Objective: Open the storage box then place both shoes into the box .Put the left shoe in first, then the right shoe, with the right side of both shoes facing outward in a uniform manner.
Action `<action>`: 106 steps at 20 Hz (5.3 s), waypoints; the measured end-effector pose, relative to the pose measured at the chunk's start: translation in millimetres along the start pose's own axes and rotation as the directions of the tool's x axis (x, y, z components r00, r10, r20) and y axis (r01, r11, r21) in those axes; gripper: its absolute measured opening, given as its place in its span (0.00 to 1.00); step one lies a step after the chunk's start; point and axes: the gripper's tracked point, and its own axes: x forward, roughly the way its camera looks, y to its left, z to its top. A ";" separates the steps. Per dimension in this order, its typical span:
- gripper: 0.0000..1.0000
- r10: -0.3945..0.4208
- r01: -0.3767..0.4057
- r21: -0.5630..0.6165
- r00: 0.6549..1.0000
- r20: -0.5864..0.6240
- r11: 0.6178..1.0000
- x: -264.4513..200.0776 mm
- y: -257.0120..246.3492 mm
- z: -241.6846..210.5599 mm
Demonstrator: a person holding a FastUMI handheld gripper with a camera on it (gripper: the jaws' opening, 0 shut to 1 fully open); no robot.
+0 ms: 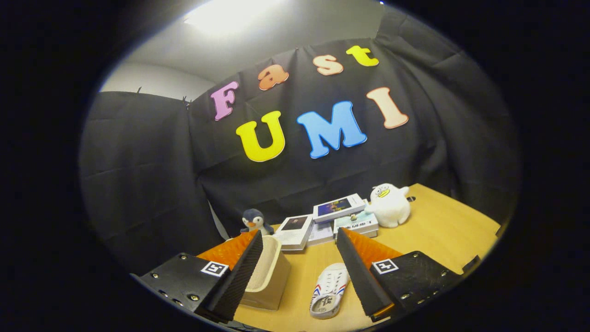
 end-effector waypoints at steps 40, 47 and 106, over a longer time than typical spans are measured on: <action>0.03 0.387 0.034 0.731 0.831 -0.400 0.681 48.8 73.3 -147.3; 0.03 0.443 -0.093 0.698 0.829 -0.340 0.710 43.5 106.5 -89.4; 0.97 0.106 -0.147 -0.077 0.913 -0.393 0.986 85.7 15.0 -47.2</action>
